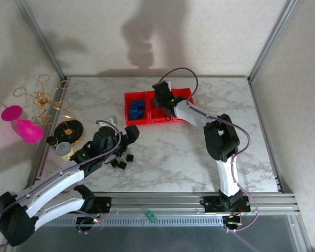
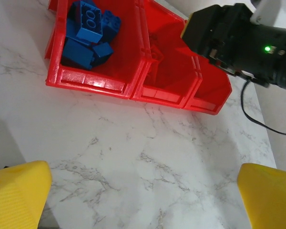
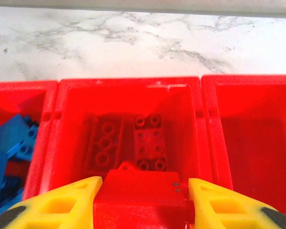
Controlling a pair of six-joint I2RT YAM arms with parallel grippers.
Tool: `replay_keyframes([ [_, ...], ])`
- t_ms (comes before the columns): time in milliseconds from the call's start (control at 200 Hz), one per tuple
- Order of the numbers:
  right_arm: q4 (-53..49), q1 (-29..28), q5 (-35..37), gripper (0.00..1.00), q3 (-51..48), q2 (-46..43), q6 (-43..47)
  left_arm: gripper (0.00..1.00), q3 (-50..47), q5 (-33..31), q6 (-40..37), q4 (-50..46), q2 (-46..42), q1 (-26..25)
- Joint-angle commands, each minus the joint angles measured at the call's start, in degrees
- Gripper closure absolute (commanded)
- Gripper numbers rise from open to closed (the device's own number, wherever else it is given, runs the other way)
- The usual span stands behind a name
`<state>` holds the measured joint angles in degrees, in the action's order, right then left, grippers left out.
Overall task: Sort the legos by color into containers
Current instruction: Place the lego in the container.
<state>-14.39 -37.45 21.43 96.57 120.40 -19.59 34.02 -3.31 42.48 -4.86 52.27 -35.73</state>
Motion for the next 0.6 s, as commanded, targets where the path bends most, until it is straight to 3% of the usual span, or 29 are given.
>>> replay_keyframes([
  [0,1.3,0.7,0.1,0.57,6.3,4.3,4.0,0.00,2.1,-0.8,-1.7,2.3,1.0,0.6],
  [250,-0.9,1.3,-0.2,0.43,12.8,7.6,6.1,0.01,2.0,-0.2,-1.8,2.6,1.0,0.9],
  [596,-0.4,-1.6,-4.6,0.32,2.6,-4.2,5.3,0.00,1.6,0.6,-0.9,1.1,-1.5,1.0],
])
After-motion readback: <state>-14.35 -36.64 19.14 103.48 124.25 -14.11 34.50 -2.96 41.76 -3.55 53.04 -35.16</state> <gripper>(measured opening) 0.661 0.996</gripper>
